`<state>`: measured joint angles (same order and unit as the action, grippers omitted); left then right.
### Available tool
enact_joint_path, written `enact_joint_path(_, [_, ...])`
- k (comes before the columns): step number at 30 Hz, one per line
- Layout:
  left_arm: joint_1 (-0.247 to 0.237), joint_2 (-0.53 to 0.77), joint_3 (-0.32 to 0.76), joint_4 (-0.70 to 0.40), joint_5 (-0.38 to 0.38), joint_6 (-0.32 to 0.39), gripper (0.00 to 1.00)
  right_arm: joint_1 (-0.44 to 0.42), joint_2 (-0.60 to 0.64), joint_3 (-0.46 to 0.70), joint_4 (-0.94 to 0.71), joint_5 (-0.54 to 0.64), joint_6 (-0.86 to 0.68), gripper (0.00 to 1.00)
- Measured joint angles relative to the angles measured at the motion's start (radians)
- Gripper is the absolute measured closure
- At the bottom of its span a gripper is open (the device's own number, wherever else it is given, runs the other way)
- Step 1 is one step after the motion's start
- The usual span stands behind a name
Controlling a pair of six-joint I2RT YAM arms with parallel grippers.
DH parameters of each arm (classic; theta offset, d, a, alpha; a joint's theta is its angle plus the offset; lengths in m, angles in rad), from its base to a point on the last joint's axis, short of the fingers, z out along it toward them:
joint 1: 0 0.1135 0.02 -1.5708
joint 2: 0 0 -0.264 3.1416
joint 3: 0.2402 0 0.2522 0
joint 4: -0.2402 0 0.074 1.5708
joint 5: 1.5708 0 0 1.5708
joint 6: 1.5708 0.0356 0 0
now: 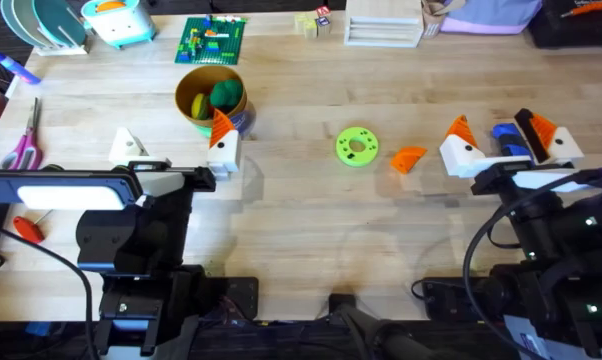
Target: Pick up the gripper from the table and insert it into the empty holder that is missing its gripper. Then pick up a screw, insert it into the mounting hole, and use the screwdriver to tighten it. Finally, clean up the table by picking up the vegetable and placing it into the bucket.
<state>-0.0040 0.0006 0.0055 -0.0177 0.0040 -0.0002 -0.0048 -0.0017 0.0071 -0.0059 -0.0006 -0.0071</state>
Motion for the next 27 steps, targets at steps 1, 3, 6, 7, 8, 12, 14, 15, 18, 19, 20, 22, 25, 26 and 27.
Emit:
enact_joint_path(1, [0.000,0.000,0.000,0.000,0.000,0.000,0.008,0.000,0.000,0.000,0.000,0.000,0.000,0.009])
enact_joint_path(3, [0.000,0.000,0.000,0.000,0.000,0.000,0.008,0.000,0.000,0.000,0.000,0.000,0.000,0.011])
enact_joint_path(6, [0.000,0.000,0.000,0.000,0.000,0.000,0.008,0.000,0.000,0.000,0.000,0.000,0.000,0.009])
enact_joint_path(7, [0.000,0.000,0.000,0.000,0.000,0.000,0.008,0.000,0.000,0.000,0.000,0.000,0.000,0.009])
enact_joint_path(8, [0.000,0.000,0.000,0.000,0.000,0.000,0.008,0.000,0.000,0.000,0.000,0.000,0.000,0.009])
enact_joint_path(12, [0.000,0.000,0.000,0.000,0.000,0.000,0.007,0.000,0.000,0.000,0.012,-0.005,0.004,0.009])
enact_joint_path(14, [0.000,0.000,0.000,0.000,0.000,0.000,0.007,0.000,0.000,0.000,0.044,-0.009,0.011,0.009])
enact_joint_path(15, [0.000,0.000,0.001,0.000,0.000,0.001,0.007,0.000,0.000,0.000,0.053,-0.011,0.020,0.009])
enact_joint_path(18, [0.000,0.000,0.019,-0.026,-0.001,0.025,0.009,0.000,0.001,0.019,-0.008,-0.026,0.046,0.010])
enact_joint_path(19, [0.000,0.000,0.044,-0.056,-0.001,0.035,0.009,0.000,0.003,0.036,-0.042,-0.030,0.053,0.010])
enact_joint_path(20, [0.000,0.003,0.084,-0.094,-0.001,0.045,0.009,0.000,0.007,0.070,-0.105,-0.033,0.057,0.010])
enact_joint_path(22, [0.000,0.026,0.212,-0.203,-0.001,0.058,0.009,0.000,0.030,0.172,-0.239,-0.035,0.063,0.010])
enact_joint_path(25, [0.000,0.097,0.448,-0.431,-0.003,0.073,0.009,0.000,0.091,0.369,-0.408,-0.041,0.056,0.010])
enact_joint_path(26, [0.000,0.130,0.525,-0.507,-0.005,0.075,0.009,0.000,0.120,0.442,-0.465,-0.042,0.051,0.010])
enact_joint_path(27, [0.000,0.166,0.594,-0.588,-0.008,0.076,0.009,0.000,0.151,0.508,-0.513,-0.045,0.047,0.010])
